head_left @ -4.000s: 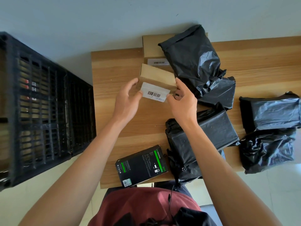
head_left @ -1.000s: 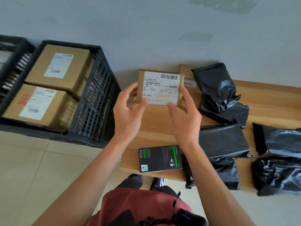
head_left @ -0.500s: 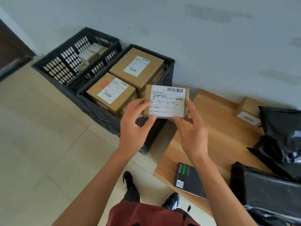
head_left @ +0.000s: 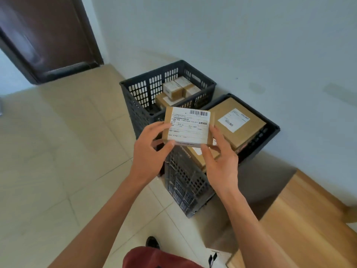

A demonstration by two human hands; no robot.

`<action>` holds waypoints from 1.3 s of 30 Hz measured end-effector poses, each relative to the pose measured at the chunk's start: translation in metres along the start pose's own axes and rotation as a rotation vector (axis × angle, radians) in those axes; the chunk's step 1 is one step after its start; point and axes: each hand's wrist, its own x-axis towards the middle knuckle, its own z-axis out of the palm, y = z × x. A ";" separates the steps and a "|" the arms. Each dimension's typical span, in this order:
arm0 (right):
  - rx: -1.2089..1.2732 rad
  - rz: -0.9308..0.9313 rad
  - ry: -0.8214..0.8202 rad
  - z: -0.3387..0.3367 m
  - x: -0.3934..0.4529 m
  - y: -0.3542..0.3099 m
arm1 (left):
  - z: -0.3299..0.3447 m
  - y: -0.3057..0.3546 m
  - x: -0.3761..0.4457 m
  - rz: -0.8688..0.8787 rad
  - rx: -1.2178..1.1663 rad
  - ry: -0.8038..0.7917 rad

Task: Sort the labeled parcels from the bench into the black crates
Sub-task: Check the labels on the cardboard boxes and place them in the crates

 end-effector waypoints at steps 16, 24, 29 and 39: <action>0.014 -0.085 -0.075 0.125 0.085 -0.026 | -0.084 -0.066 0.095 0.011 0.067 0.077; 0.115 0.033 -0.010 0.170 0.171 0.006 | -0.060 -0.106 0.197 -0.009 0.149 0.021; 0.131 0.105 0.008 0.188 0.232 0.024 | -0.042 -0.124 0.268 -0.024 0.178 -0.049; 0.146 0.137 0.082 0.197 0.303 0.053 | -0.004 -0.151 0.352 -0.053 0.202 -0.154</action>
